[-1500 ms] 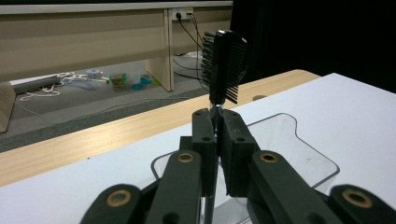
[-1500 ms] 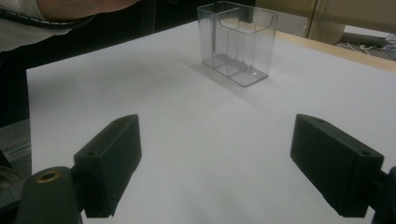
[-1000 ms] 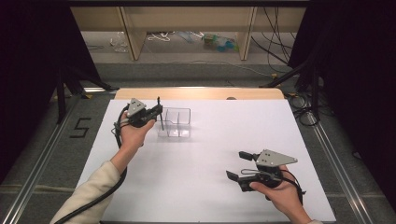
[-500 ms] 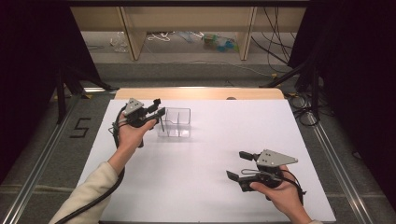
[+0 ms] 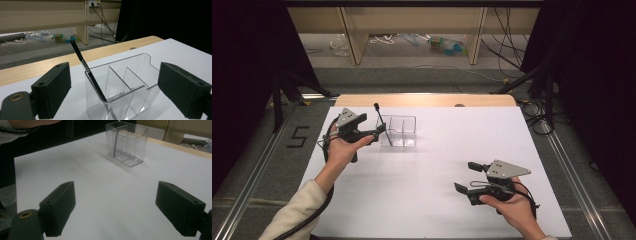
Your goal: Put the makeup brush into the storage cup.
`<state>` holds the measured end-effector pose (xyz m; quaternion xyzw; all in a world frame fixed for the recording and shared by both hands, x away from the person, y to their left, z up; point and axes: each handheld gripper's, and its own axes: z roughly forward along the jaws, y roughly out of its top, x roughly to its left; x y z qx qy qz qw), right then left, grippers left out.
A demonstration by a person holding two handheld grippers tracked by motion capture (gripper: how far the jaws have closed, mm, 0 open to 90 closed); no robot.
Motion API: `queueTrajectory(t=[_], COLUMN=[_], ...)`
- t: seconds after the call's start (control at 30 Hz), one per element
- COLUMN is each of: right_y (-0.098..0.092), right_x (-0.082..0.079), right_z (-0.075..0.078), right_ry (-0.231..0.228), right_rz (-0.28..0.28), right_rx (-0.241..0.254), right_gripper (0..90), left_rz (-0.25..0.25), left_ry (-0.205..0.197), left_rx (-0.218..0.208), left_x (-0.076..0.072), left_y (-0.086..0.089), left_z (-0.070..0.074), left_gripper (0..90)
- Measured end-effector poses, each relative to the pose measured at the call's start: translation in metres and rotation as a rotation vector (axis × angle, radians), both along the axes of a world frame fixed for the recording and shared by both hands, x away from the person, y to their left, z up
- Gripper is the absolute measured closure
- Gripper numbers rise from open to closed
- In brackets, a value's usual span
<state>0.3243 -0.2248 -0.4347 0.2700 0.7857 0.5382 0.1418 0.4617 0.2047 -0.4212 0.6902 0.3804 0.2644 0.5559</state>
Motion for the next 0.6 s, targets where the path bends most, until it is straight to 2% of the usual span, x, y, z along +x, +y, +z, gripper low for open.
queueTrajectory(t=[0.07,0.13,0.17,0.23,0.3,0.33,0.53,0.57,0.6], right_y=[0.001,0.000,-0.001,0.000,0.000,-0.002,-0.002,-0.002,-0.001], right_x=[0.000,0.000,0.000,0.000,0.000,-0.001,-0.001,-0.001,0.000], right_z=[-0.001,-0.001,0.000,0.000,0.000,0.002,0.002,0.002,0.001], right_ry=[-0.003,-0.004,-0.001,-0.006,-0.005,0.000,0.003,0.004,-0.012], right_rz=[0.000,-0.005,-0.010,-0.002,-0.007,-0.015,-0.014,-0.012,-0.006], right_rx=[0.017,0.012,-0.001,0.017,0.004,-0.021,-0.022,-0.020,0.007], right_gripper=[17.4,17.4,17.4,17.4,17.4,17.4,17.4,17.4,17.4], left_rz=[-0.008,-0.009,-0.018,-0.021,-0.023,-0.026,-0.044,-0.048,-0.049], left_ry=[-0.006,-0.010,-0.021,-0.033,-0.041,-0.044,-0.056,-0.064,-0.066], left_rx=[-0.001,-0.009,0.000,0.004,0.005,0.004,-0.002,0.008,0.003], left_x=[-0.002,-0.006,-0.007,-0.009,-0.012,-0.014,-0.024,-0.025,-0.027], left_y=[0.000,-0.002,-0.001,-0.001,0.000,0.000,0.001,0.002,0.002], left_z=[0.001,0.002,0.002,0.003,0.005,0.005,0.009,0.010,0.011], left_gripper=[9.9,9.6,9.2,8.9,8.5,8.5,8.0,7.7,7.4])
